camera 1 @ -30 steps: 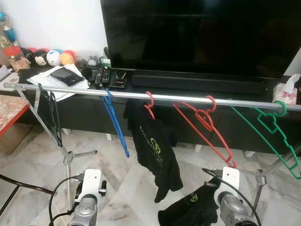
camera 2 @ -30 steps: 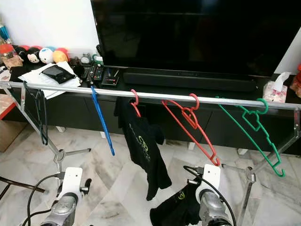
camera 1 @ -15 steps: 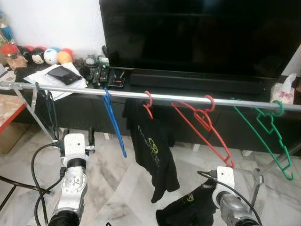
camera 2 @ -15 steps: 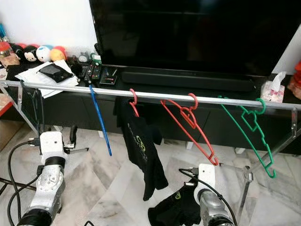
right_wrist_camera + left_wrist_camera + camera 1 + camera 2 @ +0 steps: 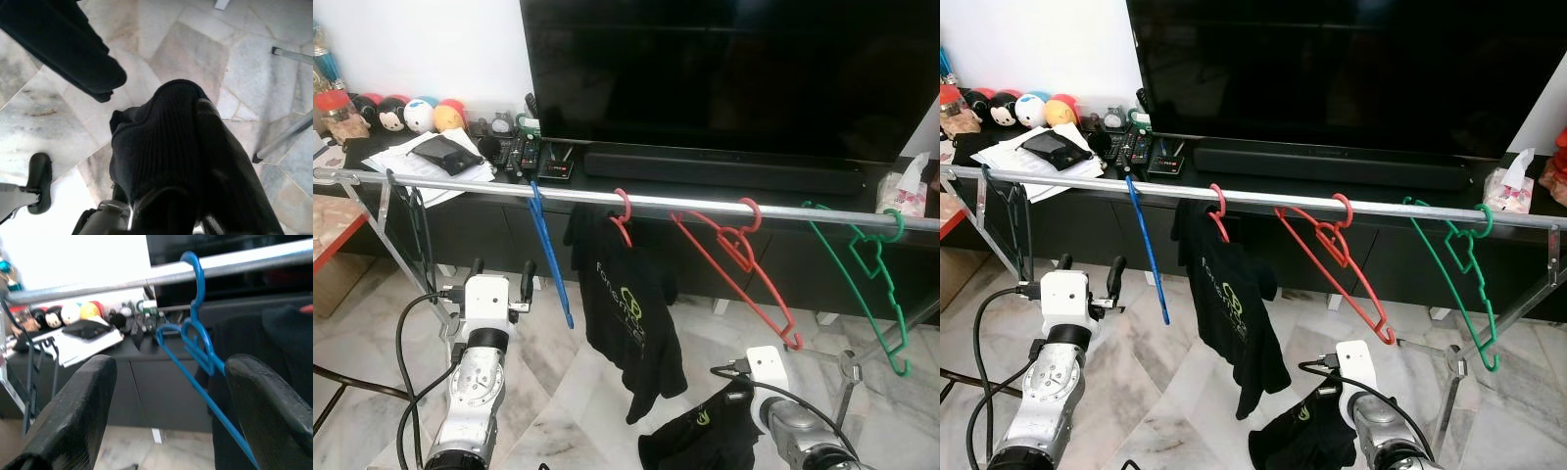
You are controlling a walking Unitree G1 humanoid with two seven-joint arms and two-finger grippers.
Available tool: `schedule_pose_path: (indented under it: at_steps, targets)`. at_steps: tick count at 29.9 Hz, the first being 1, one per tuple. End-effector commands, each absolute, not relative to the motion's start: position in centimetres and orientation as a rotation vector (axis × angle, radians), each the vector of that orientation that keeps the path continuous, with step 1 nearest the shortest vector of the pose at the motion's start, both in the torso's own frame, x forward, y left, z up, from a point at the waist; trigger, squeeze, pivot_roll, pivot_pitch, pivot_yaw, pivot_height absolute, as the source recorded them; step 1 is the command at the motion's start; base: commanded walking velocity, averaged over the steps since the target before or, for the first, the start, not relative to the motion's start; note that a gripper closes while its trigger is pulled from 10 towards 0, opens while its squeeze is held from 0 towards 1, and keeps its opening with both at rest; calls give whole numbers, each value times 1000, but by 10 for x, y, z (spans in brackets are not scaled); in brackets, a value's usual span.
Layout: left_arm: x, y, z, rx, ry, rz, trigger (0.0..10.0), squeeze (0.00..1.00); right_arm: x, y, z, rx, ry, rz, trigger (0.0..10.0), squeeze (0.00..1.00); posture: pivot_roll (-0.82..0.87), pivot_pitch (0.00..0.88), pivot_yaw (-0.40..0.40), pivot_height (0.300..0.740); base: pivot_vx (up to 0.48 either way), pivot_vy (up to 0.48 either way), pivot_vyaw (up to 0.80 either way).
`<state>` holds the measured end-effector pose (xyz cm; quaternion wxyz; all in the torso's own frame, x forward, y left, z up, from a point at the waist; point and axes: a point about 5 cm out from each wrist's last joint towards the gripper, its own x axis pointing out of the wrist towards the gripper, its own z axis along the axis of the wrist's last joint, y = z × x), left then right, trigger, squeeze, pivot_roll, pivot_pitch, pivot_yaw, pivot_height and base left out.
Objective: Hang hanger
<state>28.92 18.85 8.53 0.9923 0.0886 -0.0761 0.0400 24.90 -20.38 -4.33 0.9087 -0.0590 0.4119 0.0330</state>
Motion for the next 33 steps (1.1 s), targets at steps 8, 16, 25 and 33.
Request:
schedule_pose_path:
  at_steps: [8,16,25,33]
  targets:
    - [289,190,90,149,-106,52,10000,0,249,-179,-47,-135,845,132,10000,0,-31,0,-23,740,61,0,195]
    - [289,189,90,138,-85,36,10000,0,249,-179,-47,-127,842,127,10000,0,-31,0,-25,740,278,0,0]
    - [289,187,90,132,-60,-7,10000,0,263,-162,-38,-143,798,158,10000,0,-28,0,-17,740,295,0,0]
    - [289,185,88,107,-41,-38,10000,0,262,-161,-39,-143,798,154,10000,0,-27,0,-15,740,331,0,0]
